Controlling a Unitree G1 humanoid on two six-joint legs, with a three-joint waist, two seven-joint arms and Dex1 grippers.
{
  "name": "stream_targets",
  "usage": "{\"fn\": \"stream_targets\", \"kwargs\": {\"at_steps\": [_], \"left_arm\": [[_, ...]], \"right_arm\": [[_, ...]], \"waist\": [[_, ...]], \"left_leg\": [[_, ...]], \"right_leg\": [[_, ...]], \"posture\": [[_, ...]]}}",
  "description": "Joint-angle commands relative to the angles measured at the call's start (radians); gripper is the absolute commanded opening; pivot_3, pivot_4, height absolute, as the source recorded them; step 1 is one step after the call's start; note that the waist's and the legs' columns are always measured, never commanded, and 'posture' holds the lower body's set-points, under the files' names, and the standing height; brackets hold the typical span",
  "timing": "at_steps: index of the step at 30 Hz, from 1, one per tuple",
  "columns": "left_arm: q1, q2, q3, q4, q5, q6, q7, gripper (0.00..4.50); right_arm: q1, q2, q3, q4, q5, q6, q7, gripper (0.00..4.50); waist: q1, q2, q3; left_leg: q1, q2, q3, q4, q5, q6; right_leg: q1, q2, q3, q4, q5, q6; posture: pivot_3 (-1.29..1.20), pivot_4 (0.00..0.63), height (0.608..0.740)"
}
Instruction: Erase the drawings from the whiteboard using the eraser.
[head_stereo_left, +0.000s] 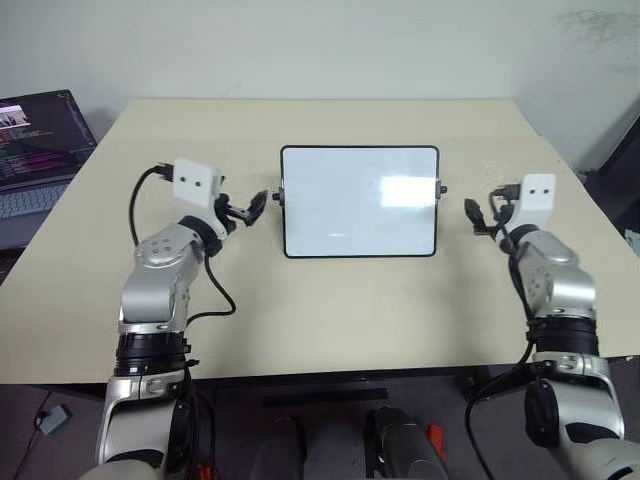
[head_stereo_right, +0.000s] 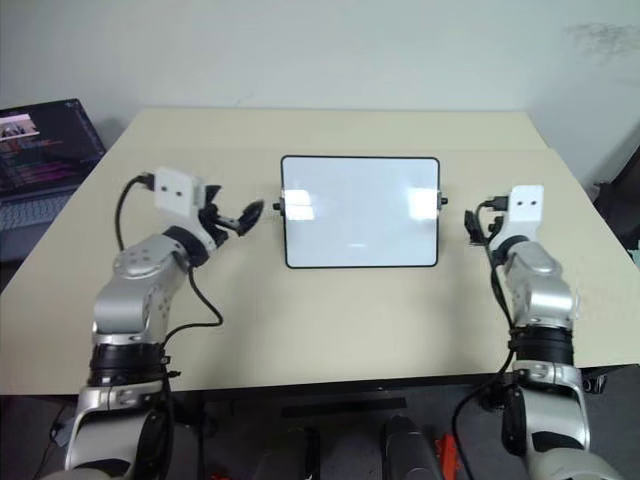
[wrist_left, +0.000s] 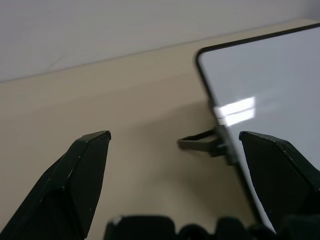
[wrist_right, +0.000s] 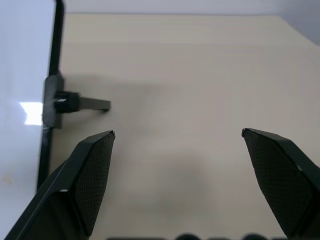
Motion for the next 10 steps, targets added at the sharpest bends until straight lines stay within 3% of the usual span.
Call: {"fn": "stream_targets", "kwargs": {"at_steps": [1, 10], "left_arm": [[0.011, -0.022, 0.026, 0.032, 0.009, -0.069, 0.048, 4.50], [0.018, -0.065, 0.021, 0.122, 0.013, -0.125, 0.102, 4.50]], "right_arm": [[0.026, 0.011, -0.008, -0.015, 0.025, -0.098, 0.017, 4.47], [0.093, 0.069, -0.011, -0.043, 0.070, -0.149, 0.012, 4.47]], "waist": [[0.004, 0.000, 0.000], [0.003, 0.000, 0.000]], "left_leg": [[0.000, 0.000, 0.000, 0.000, 0.000, 0.000], [0.001, 0.000, 0.000, 0.000, 0.000, 0.000]], "right_leg": [[0.000, 0.000, 0.000, 0.000, 0.000, 0.000], [0.001, 0.000, 0.000, 0.000, 0.000, 0.000]], "posture": [[0.00, 0.150, 0.740], [0.00, 0.150, 0.740]]}}
